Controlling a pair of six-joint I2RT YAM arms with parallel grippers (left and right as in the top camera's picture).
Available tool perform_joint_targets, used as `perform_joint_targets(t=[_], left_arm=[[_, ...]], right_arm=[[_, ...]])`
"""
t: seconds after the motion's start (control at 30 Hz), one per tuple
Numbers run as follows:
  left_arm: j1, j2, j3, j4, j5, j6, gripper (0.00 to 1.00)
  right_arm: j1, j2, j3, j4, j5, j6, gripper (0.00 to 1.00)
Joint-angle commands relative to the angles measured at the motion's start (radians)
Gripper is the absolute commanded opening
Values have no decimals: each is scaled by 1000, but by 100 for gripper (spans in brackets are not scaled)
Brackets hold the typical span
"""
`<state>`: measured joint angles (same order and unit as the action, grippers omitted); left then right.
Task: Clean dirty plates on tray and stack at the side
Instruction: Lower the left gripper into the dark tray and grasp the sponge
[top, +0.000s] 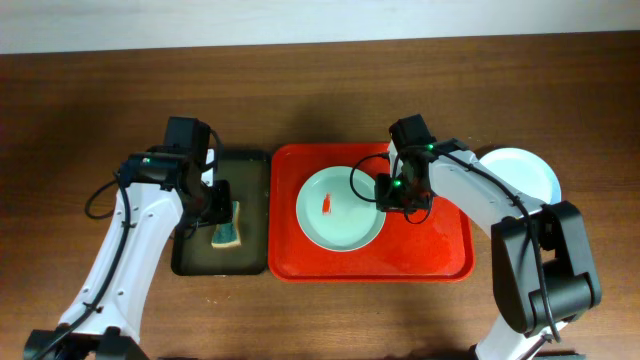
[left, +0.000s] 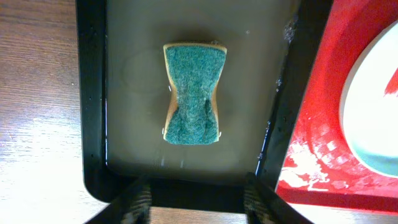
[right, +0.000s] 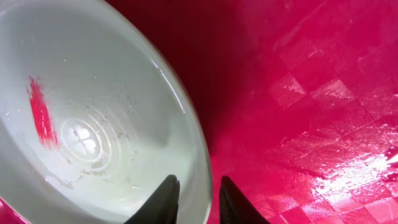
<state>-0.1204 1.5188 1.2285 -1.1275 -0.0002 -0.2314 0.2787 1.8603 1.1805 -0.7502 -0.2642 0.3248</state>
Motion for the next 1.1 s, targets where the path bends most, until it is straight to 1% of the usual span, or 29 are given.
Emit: perform_joint_targets(t=[0.0, 0.07, 0.13, 0.17, 0.2, 0.23, 0.27, 0.4, 0.5, 0.6, 0.67, 0.83, 0.93, 1.07], left_arm=[[4, 49, -1, 6, 14, 2, 49], [13, 107, 32, -12, 58, 2, 50], [20, 180, 75, -29, 68, 3, 52], [22, 206, 84, -24, 68, 6, 51], [23, 229, 85, -9, 68, 6, 49], [23, 245, 85, -1, 68, 6, 46], [23, 249, 85, 5, 68, 6, 45], [23, 249, 82, 18, 66, 6, 43], [23, 249, 74, 27, 31, 24, 43], [22, 249, 48, 55, 30, 24, 38], [22, 249, -2, 109, 23, 24, 34], [23, 249, -50, 143, 21, 24, 35], [23, 249, -90, 182, -4, 24, 35], [23, 249, -154, 283, -3, 24, 32]], right_arm=[[4, 11, -4, 3, -1, -2, 24], [4, 11, -4, 3, -1, -2, 24], [5, 11, -4, 2, -2, -2, 24], [5, 11, -4, 2, -2, -2, 25], [4, 11, -4, 0, -2, -2, 28], [4, 11, -4, -1, -2, -2, 28], [5, 11, -4, -1, -2, -2, 29], [5, 11, -4, -7, -2, -2, 29], [4, 11, -4, -11, -2, -2, 29], [4, 11, -4, -8, -2, -2, 29], [4, 11, -4, -9, -2, -2, 30], [4, 11, -4, -8, -2, -2, 30], [4, 11, -4, -9, -1, -2, 30], [4, 11, -4, -8, -2, -2, 31]])
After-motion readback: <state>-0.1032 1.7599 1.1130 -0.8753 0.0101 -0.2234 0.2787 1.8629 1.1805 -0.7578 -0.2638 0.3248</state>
